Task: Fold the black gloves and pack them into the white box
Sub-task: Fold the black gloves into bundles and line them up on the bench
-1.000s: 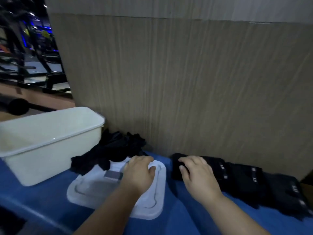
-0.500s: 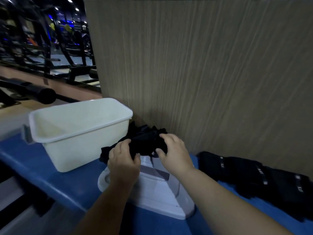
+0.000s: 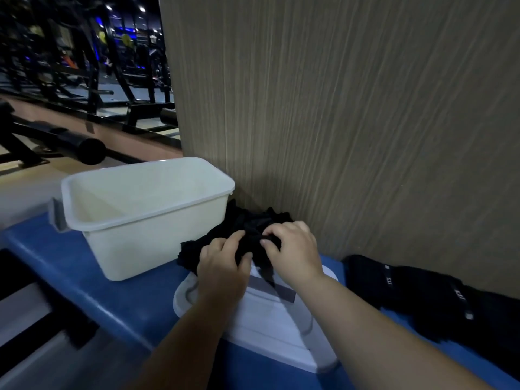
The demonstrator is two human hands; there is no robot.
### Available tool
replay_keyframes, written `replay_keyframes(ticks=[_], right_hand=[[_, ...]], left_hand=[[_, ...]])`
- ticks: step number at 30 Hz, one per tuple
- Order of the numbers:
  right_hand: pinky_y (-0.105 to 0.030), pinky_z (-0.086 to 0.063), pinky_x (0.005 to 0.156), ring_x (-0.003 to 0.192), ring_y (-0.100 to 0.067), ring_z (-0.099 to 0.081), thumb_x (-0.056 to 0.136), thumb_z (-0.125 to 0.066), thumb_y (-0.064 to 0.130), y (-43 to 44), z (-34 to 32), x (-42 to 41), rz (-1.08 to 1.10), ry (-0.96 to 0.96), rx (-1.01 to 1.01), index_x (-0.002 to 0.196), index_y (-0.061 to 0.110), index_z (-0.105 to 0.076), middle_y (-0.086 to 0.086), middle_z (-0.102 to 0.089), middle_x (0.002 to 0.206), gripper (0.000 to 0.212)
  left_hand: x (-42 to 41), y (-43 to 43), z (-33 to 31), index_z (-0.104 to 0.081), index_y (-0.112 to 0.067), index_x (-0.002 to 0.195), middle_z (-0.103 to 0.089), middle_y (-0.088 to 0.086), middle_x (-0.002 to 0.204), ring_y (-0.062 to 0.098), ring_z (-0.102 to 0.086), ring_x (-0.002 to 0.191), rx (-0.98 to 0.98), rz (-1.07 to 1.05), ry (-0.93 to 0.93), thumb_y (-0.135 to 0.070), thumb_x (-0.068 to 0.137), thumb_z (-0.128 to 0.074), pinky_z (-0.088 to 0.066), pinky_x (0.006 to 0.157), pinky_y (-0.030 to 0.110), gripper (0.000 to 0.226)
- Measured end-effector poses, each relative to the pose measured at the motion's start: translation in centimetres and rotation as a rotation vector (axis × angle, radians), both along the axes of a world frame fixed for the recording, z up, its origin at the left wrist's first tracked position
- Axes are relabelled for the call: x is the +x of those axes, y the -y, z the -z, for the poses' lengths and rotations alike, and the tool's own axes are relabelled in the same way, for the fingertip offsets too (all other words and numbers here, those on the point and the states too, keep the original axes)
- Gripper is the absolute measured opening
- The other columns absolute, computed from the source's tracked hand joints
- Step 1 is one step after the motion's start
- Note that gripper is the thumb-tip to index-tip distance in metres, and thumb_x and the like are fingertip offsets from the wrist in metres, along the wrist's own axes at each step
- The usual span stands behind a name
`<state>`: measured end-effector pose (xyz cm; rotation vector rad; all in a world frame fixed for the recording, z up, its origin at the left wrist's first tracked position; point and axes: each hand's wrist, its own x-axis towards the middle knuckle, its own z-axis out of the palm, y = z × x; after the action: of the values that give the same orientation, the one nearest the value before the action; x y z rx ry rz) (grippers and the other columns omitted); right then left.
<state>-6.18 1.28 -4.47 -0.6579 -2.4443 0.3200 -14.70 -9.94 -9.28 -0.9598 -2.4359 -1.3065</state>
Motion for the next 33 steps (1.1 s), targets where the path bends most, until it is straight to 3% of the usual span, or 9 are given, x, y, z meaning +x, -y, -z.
replay_keyframes(ticks=[7,11,13,18,20,22,24,28,33], right_hand=[[-0.015,-0.038,0.081,0.099,-0.005,-0.044,0.089,-0.064,0.023,1.0,-0.8,5.5,-0.04,-0.307,-0.124,0.097,0.027,-0.069,0.016,-0.056,0.093,0.011],[-0.007,-0.035,0.082,0.101,-0.002,-0.048,0.088,-0.067,0.018,1.4,-1.7,9.7,-0.031,-0.375,-0.203,0.092,0.037,-0.065,0.031,-0.055,0.088,0.019],[-0.004,-0.035,0.082,0.101,0.002,-0.05,0.087,-0.067,0.015,1.6,-1.9,12.0,-0.012,-0.413,-0.261,0.087,0.044,-0.06,0.033,-0.057,0.086,0.03],[-0.003,-0.035,0.085,0.101,0.005,-0.053,0.085,-0.069,0.016,2.1,-1.9,18.6,0.022,-0.455,-0.215,0.087,0.047,-0.059,0.039,-0.055,0.102,0.033],[-0.004,-0.035,0.085,0.1,0.004,-0.053,0.083,-0.064,0.027,2.3,-1.4,21.5,0.023,-0.431,-0.181,0.083,0.043,-0.062,0.034,-0.058,0.102,0.016],[-0.006,-0.037,0.084,0.099,0.002,-0.054,0.083,-0.056,0.035,2.5,-0.8,24.2,0.014,-0.391,-0.17,0.093,0.039,-0.063,0.028,-0.06,0.101,0.013],[-0.009,-0.039,0.084,0.098,-0.001,-0.055,0.083,-0.054,0.035,2.7,0.1,26.7,0.017,-0.351,-0.167,0.097,0.039,-0.061,0.023,-0.061,0.098,0.016],[-0.01,-0.038,0.083,0.095,-0.002,-0.055,0.083,-0.061,0.021,3.0,2.4,30.3,0.09,-0.342,-0.212,0.097,0.039,-0.063,0.025,-0.062,0.094,0.023],[-0.006,-0.037,0.083,0.094,-0.006,-0.055,0.082,-0.068,-0.001,2.9,3.9,33.1,0.299,-0.42,-0.333,0.089,0.047,-0.065,0.026,-0.059,0.099,0.049]], left_hand=[[2.8,1.0,-2.8,-0.068,-0.023,0.109,-0.05,-0.001,0.126,0.019,-0.045,0.116,0.081,0.184,-0.007,-0.058,0.076,-0.049,-0.036,0.095,0.031,0.051],[6.0,0.9,-5.0,-0.054,-0.029,0.107,-0.049,-0.016,0.108,0.004,-0.052,0.093,0.082,0.412,0.156,-0.032,0.085,-0.068,-0.037,0.08,0.008,0.026],[8.0,0.7,-6.2,-0.048,-0.028,0.107,-0.053,-0.013,0.102,0.005,-0.055,0.084,0.109,0.457,0.317,-0.026,0.086,-0.068,-0.043,0.074,0.012,0.029],[13.3,0.4,-8.7,-0.043,-0.025,0.12,-0.054,-0.01,0.116,0.001,-0.055,0.1,0.194,0.532,0.67,-0.03,0.087,-0.067,-0.045,0.081,0.016,0.041],[15.4,0.4,-8.4,-0.042,-0.033,0.128,-0.049,-0.013,0.124,0.004,-0.053,0.106,0.106,0.609,0.732,-0.034,0.086,-0.068,-0.045,0.085,0.019,0.049],[17.2,0.5,-7.8,-0.042,-0.04,0.13,-0.052,-0.018,0.12,-0.002,-0.057,0.095,-0.014,0.714,0.802,-0.033,0.087,-0.067,-0.046,0.071,0.01,0.05],[18.4,0.4,-6.8,-0.052,-0.037,0.128,-0.064,-0.008,0.114,0.004,-0.064,0.083,-0.107,0.816,0.858,-0.024,0.088,-0.066,-0.049,0.061,0.015,0.043],[20.7,0.1,-4.7,-0.065,-0.029,0.108,-0.071,0.0,0.102,0.022,-0.069,0.091,-0.291,0.941,0.891,-0.02,0.089,-0.064,-0.053,0.08,0.039,0.021],[22.9,-0.1,-3.3,-0.062,-0.026,0.108,-0.068,-0.003,0.102,0.012,-0.066,0.087,-0.281,0.855,0.959,-0.024,0.09,-0.065,-0.052,0.065,0.022,0.019]])
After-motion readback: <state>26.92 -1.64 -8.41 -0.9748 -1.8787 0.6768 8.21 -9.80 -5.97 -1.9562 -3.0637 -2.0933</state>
